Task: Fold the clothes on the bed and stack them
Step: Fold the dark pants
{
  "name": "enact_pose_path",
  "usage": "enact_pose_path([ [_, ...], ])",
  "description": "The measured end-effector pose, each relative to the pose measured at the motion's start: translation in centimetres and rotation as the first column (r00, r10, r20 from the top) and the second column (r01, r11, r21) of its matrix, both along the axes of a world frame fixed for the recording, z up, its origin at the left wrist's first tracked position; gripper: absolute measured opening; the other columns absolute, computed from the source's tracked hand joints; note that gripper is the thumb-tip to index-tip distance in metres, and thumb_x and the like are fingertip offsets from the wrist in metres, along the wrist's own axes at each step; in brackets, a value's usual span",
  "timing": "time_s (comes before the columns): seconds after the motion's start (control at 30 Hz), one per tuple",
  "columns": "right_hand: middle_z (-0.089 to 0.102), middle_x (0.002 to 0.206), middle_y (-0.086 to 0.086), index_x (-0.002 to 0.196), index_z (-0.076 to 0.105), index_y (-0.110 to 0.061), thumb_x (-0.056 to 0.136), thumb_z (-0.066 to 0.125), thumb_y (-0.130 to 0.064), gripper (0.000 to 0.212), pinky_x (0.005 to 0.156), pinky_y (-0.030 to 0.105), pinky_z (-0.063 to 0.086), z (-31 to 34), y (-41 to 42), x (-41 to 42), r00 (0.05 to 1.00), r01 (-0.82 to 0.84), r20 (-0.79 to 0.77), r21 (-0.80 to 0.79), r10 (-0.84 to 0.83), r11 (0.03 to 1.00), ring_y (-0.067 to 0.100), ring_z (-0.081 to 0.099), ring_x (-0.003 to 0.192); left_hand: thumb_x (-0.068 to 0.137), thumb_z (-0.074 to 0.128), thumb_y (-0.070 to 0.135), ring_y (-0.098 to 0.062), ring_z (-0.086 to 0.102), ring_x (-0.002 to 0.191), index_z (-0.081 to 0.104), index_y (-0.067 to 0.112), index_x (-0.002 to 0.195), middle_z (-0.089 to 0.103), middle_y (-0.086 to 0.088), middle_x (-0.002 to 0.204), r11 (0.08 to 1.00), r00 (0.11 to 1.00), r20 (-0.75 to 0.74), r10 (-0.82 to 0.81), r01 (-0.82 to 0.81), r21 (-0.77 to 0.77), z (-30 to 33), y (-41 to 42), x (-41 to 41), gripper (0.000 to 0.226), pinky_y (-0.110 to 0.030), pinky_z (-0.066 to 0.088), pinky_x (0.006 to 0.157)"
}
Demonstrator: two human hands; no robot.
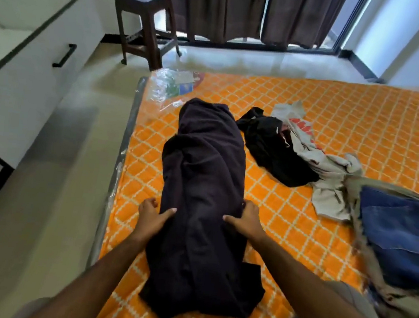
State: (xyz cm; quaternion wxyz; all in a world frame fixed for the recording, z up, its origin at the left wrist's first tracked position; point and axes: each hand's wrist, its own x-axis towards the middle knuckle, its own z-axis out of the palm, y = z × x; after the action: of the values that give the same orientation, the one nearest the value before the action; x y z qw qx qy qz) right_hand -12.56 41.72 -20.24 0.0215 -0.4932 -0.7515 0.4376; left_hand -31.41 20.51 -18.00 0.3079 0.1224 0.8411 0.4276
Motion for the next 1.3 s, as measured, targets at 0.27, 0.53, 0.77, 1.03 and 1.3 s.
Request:
enact_pose_path([
  [0.27,0.072,0.095,0.0,0.123,0.066,-0.011,0.086,0.078,-0.04,0.049,0.066,0.032,0.051,3.7,-5.2,4.3,0.985,0.035,-0.112,-0.61,-0.131,0.792,0.018,0.062,0.076,0.089,0.07,0.005,-0.021,0.073,0.093,0.063,0.005,0.121,0.072,-0.012,0.116,0.972,0.875,0.465,-0.134,0.025,0.233,0.9,-3.3,6.2,0.033,-0.025,0.059,0.074],
  [0.53,0.055,0.116,-0.002,0.117,0.051,-0.024,0.083,0.063,-0.054,0.047,0.089,0.044,0.045,5.3,-13.2,6.5,0.967,-0.242,0.067,0.533,0.245,0.811,0.024,0.052,0.11,0.09,0.071,0.009,-0.005,0.07,0.077,0.064,0.011,0.114,0.071,-0.001,0.101,0.987,0.946,0.288,-0.148,0.122,0.108,1.9,-7.0,8.6,0.025,-0.02,0.054,0.063],
  [0.77,0.05,0.129,0.005,0.141,0.036,-0.017,0.087,0.061,-0.047,0.066,0.092,0.047,0.045,4.8,-16.8,5.4,0.857,-0.497,0.375,0.414,0.354,0.763,0.031,0.057,0.113,0.091,0.07,0.005,-0.021,0.068,0.108,0.056,0.014,0.13,0.069,-0.003,0.121,0.938,0.921,0.372,-0.113,-0.024,0.346,3.5,-7.9,10.3,0.043,-0.042,0.058,0.089],
  [1.03,0.062,0.093,0.001,0.097,0.054,-0.019,0.084,0.049,-0.005,0.02,0.062,0.035,0.045,6.4,-13.9,5.5,0.986,-0.158,-0.034,0.057,0.16,0.986,0.023,0.061,0.079,0.06,0.058,0.002,-0.016,0.068,0.105,0.05,0.022,0.132,0.068,-0.001,0.12,0.895,0.903,0.374,-0.212,0.026,0.445,3.8,-8.7,11.6,0.074,-0.023,0.054,0.072],
  [1.3,0.06,0.071,0.014,0.071,0.065,-0.013,0.087,0.054,-0.019,0.021,0.052,0.034,0.043,9.7,-12.1,7.4,0.864,0.215,-0.274,-0.559,-0.423,0.801,0.027,0.055,0.055,0.054,0.062,0.001,-0.028,0.068,0.089,0.069,-0.001,0.099,0.075,-0.009,0.094,0.885,0.791,0.608,-0.065,-0.236,0.402,3.6,-7.0,13.2,0.045,-0.031,0.056,0.076],
])
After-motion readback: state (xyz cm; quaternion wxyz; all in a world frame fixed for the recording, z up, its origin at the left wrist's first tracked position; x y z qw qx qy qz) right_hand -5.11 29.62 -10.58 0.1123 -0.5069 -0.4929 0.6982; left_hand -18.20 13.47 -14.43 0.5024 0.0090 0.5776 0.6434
